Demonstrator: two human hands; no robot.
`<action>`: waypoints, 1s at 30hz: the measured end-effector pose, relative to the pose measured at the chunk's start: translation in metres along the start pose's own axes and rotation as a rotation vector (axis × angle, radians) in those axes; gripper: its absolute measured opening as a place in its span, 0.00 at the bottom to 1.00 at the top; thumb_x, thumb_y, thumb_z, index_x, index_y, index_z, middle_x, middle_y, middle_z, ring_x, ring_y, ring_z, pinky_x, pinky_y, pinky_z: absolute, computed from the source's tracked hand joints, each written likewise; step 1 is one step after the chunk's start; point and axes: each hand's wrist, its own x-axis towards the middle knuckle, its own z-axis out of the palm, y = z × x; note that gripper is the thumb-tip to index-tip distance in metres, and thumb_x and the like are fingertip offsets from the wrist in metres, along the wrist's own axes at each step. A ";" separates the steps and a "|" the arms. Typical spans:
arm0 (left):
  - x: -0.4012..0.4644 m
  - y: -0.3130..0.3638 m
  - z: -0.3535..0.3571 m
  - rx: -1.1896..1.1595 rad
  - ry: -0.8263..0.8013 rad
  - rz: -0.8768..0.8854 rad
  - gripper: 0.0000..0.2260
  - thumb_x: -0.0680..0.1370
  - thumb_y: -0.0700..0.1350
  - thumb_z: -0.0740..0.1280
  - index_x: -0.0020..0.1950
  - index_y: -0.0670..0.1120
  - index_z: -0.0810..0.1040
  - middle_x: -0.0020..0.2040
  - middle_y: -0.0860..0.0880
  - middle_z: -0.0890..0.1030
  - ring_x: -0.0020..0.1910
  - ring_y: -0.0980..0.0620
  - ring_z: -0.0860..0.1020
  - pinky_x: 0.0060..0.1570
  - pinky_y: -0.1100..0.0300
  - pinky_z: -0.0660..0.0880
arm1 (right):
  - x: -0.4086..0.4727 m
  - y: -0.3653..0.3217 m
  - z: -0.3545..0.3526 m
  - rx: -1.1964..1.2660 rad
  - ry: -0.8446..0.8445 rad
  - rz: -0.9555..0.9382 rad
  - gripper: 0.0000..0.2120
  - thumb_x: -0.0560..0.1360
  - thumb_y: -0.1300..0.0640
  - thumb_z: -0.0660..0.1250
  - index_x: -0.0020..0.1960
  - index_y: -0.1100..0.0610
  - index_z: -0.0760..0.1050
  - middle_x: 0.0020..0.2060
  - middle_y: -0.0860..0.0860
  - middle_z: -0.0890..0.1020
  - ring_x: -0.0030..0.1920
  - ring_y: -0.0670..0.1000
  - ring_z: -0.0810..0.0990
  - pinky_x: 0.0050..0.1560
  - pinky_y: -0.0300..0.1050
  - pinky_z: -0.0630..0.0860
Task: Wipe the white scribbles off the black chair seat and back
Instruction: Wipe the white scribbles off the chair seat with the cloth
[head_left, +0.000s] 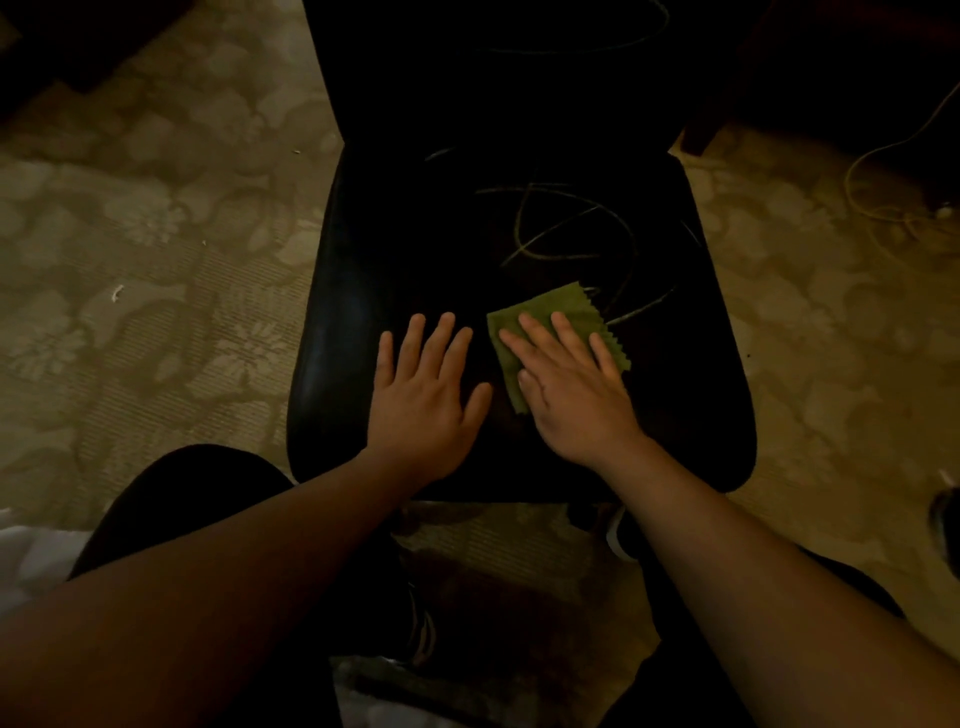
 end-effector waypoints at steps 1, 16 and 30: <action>0.001 -0.003 -0.001 0.006 -0.002 0.006 0.32 0.82 0.64 0.50 0.82 0.49 0.58 0.84 0.48 0.56 0.83 0.45 0.47 0.80 0.40 0.43 | 0.001 0.006 -0.002 0.004 0.005 0.017 0.24 0.86 0.45 0.45 0.81 0.39 0.48 0.81 0.38 0.47 0.81 0.46 0.39 0.79 0.56 0.39; 0.012 0.007 -0.013 -0.149 -0.012 -0.103 0.28 0.82 0.55 0.58 0.82 0.51 0.60 0.84 0.51 0.55 0.83 0.50 0.43 0.78 0.40 0.35 | -0.007 -0.009 0.006 -0.038 0.019 0.092 0.26 0.85 0.48 0.47 0.82 0.41 0.46 0.82 0.42 0.47 0.81 0.51 0.40 0.79 0.61 0.42; 0.010 -0.004 -0.003 -0.042 0.024 0.011 0.27 0.83 0.61 0.53 0.81 0.54 0.60 0.83 0.53 0.58 0.83 0.51 0.47 0.79 0.40 0.38 | -0.010 0.020 0.000 0.013 0.049 0.076 0.24 0.86 0.46 0.45 0.81 0.39 0.49 0.81 0.39 0.49 0.81 0.46 0.41 0.80 0.56 0.41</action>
